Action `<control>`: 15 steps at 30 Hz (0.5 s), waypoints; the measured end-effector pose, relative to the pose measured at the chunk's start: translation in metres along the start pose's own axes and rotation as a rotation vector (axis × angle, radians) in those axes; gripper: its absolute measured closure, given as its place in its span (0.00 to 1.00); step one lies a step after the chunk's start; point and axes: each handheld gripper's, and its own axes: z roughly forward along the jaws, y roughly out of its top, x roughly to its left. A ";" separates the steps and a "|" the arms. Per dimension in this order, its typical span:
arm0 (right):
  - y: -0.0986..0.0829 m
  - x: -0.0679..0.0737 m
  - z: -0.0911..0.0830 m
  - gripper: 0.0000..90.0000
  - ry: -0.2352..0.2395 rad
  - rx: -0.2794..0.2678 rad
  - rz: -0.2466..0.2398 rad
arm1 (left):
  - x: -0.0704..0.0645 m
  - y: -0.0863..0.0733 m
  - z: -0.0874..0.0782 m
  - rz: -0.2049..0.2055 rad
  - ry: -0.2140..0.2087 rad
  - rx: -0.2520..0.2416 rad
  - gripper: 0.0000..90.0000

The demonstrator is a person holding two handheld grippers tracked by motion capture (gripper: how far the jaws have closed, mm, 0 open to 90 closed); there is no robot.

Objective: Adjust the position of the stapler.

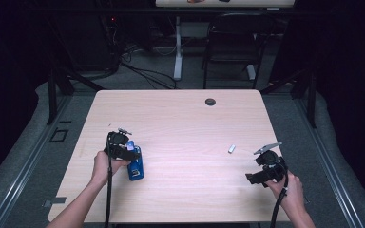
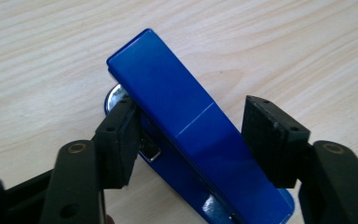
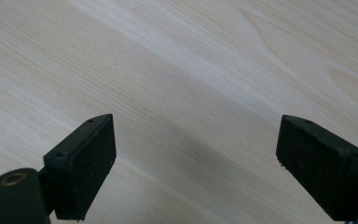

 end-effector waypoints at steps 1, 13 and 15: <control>0.000 0.000 0.000 0.13 -0.001 -0.008 0.001 | 0.000 0.000 0.000 0.002 -0.016 0.001 0.46; -0.001 -0.001 0.000 0.13 0.009 -0.012 0.014 | -0.008 0.000 0.004 0.045 -0.031 -0.013 0.53; -0.001 -0.001 0.000 0.13 0.006 -0.009 0.012 | -0.010 0.000 0.005 0.039 -0.021 -0.019 0.53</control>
